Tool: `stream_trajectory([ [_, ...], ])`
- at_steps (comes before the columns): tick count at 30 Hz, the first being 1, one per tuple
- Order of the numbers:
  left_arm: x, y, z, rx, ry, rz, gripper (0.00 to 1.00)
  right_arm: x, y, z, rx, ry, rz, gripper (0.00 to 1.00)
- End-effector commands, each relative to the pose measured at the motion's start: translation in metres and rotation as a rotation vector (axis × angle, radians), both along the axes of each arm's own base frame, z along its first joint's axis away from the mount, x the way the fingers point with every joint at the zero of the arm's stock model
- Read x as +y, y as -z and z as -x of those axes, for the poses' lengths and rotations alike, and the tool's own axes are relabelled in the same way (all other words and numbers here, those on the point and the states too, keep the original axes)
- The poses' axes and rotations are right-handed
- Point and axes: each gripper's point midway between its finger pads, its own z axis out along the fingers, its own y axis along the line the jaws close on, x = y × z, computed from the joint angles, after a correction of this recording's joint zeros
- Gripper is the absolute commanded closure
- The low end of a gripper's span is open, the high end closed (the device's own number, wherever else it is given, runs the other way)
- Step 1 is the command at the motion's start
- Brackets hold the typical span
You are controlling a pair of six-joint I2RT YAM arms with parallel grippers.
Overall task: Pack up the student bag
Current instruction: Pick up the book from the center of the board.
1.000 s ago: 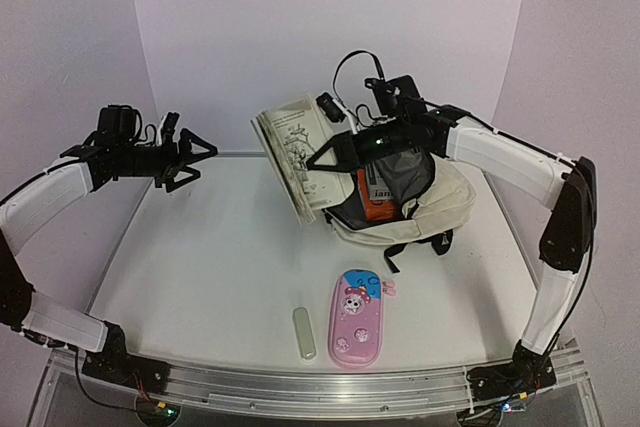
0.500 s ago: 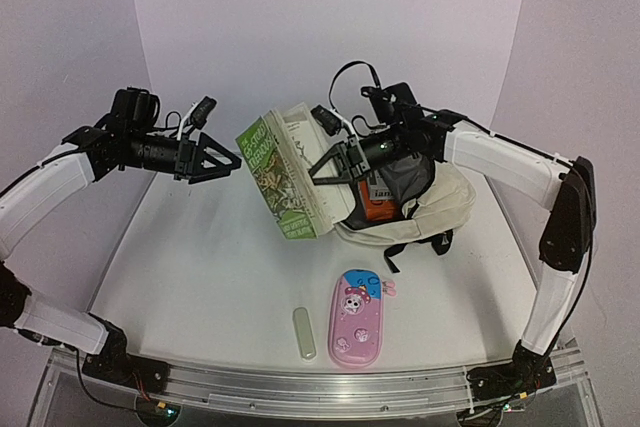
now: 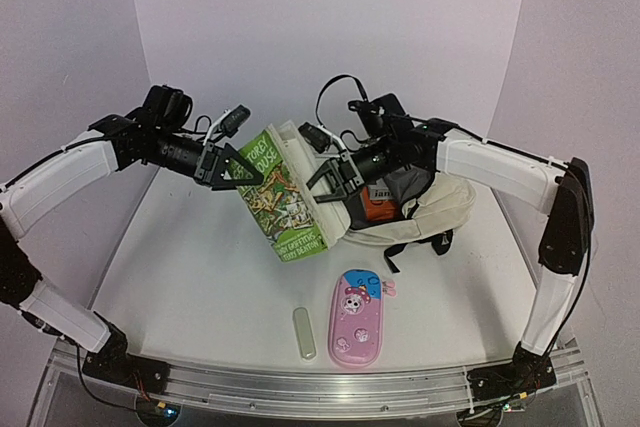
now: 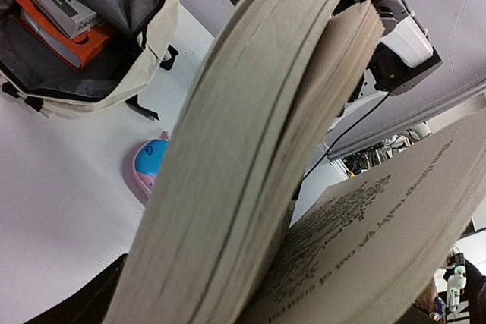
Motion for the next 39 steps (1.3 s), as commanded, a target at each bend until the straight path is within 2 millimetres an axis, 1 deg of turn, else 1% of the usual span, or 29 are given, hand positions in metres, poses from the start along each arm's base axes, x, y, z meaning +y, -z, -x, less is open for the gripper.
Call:
stream_trajectory([
  [1,-0.015,-0.013,0.016,-0.038,0.107,0.024,0.17,0.005,-0.015,0.014,-0.003,-0.079,-0.075,1.00],
  [4,-0.020,-0.015,0.023,-0.032,0.150,0.037,0.25,0.005,-0.012,0.017,0.027,-0.095,-0.070,1.00],
  [9,-0.020,-0.022,0.029,-0.045,0.180,0.059,0.38,0.005,-0.006,0.023,0.054,-0.109,-0.056,1.00],
  [11,-0.020,-0.024,0.031,-0.044,0.191,0.068,0.41,0.005,-0.005,0.024,0.058,-0.110,-0.052,1.00],
  [14,-0.021,-0.024,0.032,-0.037,0.202,0.076,0.43,0.005,-0.001,0.025,0.066,-0.110,-0.044,1.00],
  [17,-0.021,-0.021,0.031,-0.034,0.197,0.071,0.50,0.005,0.002,0.024,0.065,-0.104,-0.036,0.99],
  [19,-0.021,-0.021,0.032,-0.031,0.200,0.082,0.55,0.006,0.002,0.023,0.061,-0.099,-0.034,0.94],
  [20,-0.021,-0.021,0.033,-0.030,0.204,0.089,0.57,0.006,0.002,0.021,0.056,-0.091,-0.032,0.89],
  [21,-0.022,-0.022,0.032,-0.035,0.204,0.099,0.60,0.006,0.001,0.017,0.050,-0.079,-0.031,0.79],
  [23,-0.022,-0.024,0.031,-0.039,0.194,0.110,0.68,0.003,-0.003,0.001,0.023,-0.033,-0.029,0.67],
  [25,-0.023,-0.025,0.030,-0.041,0.183,0.120,0.77,-0.003,-0.011,-0.023,-0.006,0.033,-0.033,0.57],
  [27,-0.024,-0.026,0.025,-0.044,0.159,0.126,0.81,-0.014,-0.017,-0.052,-0.035,0.119,-0.027,0.48],
  [29,-0.024,-0.027,0.021,-0.045,0.130,0.133,0.86,-0.028,-0.025,-0.082,-0.077,0.218,-0.019,0.33],
  [30,-0.024,-0.029,0.018,-0.052,0.115,0.142,0.88,-0.034,-0.030,-0.092,-0.094,0.259,-0.016,0.27],
  [32,-0.023,-0.031,0.007,-0.064,0.061,0.157,0.89,-0.053,-0.038,-0.122,-0.136,0.374,0.002,0.14],
  [34,-0.017,-0.038,-0.010,-0.071,-0.020,0.188,0.89,-0.074,-0.049,-0.147,-0.179,0.492,0.018,0.04],
  [36,-0.008,-0.044,-0.026,-0.077,-0.115,0.222,0.90,-0.097,-0.059,-0.167,-0.210,0.592,0.030,0.02],
  [37,-0.001,-0.054,-0.037,-0.090,-0.175,0.262,0.90,-0.105,-0.062,-0.172,-0.215,0.625,0.033,0.02],
  [38,0.005,-0.061,-0.042,-0.109,-0.216,0.299,0.90,-0.113,-0.064,-0.175,-0.217,0.649,0.035,0.02],
  [39,0.012,-0.066,-0.048,-0.115,-0.269,0.334,0.91,-0.117,-0.063,-0.174,-0.214,0.658,0.040,0.02],
])
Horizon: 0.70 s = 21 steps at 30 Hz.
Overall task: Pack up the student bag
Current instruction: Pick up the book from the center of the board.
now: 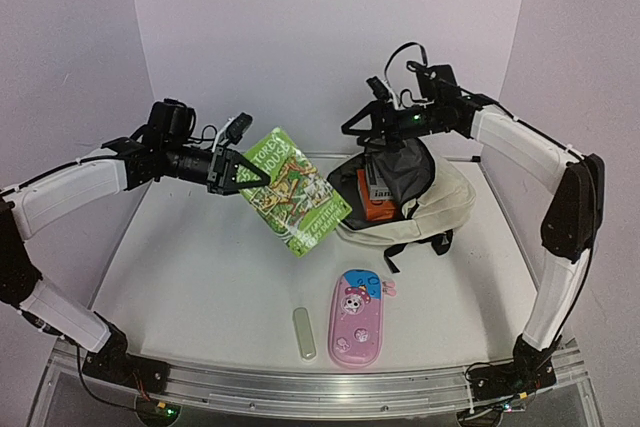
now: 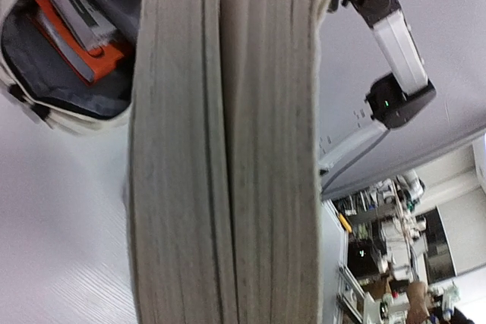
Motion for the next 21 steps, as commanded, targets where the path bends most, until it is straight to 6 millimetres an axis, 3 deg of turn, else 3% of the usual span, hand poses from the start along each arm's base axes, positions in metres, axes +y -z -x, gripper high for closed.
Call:
stream_trajectory([
  [1,0.032,-0.089,-0.035,-0.201,-0.260,0.268,0.91,-0.032,-0.041,-0.010,-0.102,0.146,-0.004,0.02],
  [4,0.054,-0.100,-0.055,-0.185,-0.424,0.356,0.94,-0.028,-0.040,0.005,-0.060,0.099,-0.060,0.02],
  [9,0.061,-0.111,-0.063,-0.159,-0.484,0.464,0.97,-0.003,-0.053,0.036,-0.078,0.027,-0.139,0.02],
  [11,0.062,-0.114,-0.064,-0.151,-0.486,0.505,0.97,0.011,-0.052,0.046,-0.081,0.000,-0.134,0.02],
  [17,0.063,-0.125,-0.053,-0.138,-0.441,0.611,0.97,0.038,-0.037,0.051,-0.070,-0.037,-0.111,0.02],
  [21,0.057,-0.126,-0.048,-0.106,-0.388,0.644,0.97,0.062,-0.040,0.061,-0.076,-0.094,-0.121,0.02],
])
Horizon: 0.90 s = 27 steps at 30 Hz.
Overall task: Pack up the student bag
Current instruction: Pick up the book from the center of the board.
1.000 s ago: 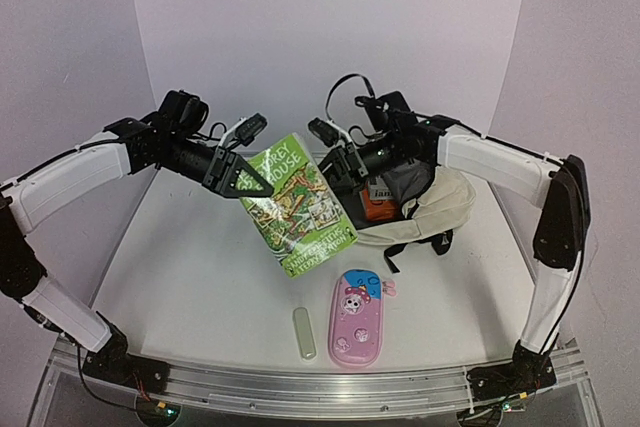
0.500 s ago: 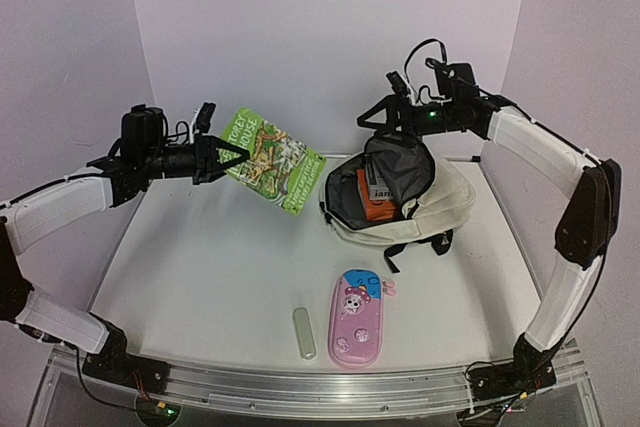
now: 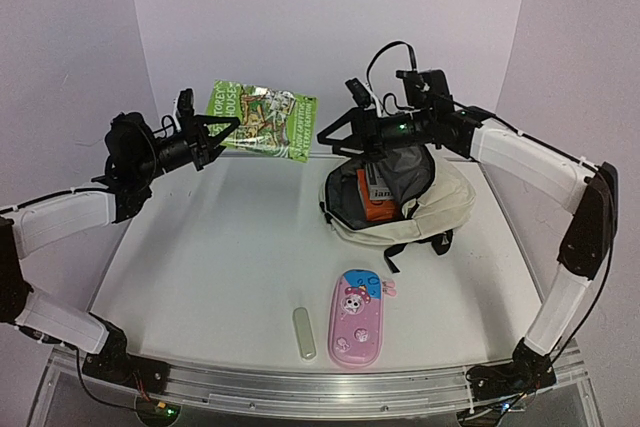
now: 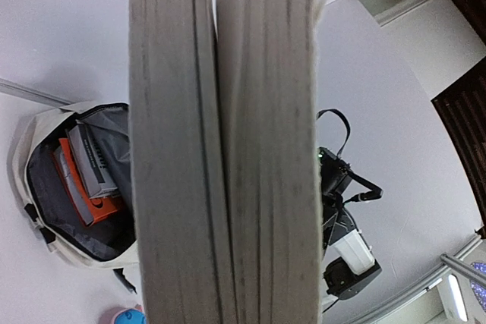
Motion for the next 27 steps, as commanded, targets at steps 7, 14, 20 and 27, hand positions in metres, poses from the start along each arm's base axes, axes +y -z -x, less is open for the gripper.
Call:
stream_trajectory([
  [7,-0.011,-0.056,0.030,-0.177,0.108,0.152,0.96,0.042,-0.038,0.000,-0.102,-0.075,-0.086,0.08],
  [14,-0.026,-0.051,0.032,-0.163,0.166,0.153,0.95,0.049,-0.036,0.000,-0.081,-0.092,-0.092,0.53],
  [20,-0.027,-0.038,0.031,-0.166,0.135,0.047,0.60,0.040,-0.045,0.008,-0.082,-0.109,-0.105,0.96],
  [27,-0.032,-0.013,0.034,-0.171,0.157,-0.267,0.21,0.022,-0.045,0.047,-0.002,-0.262,-0.142,1.00],
])
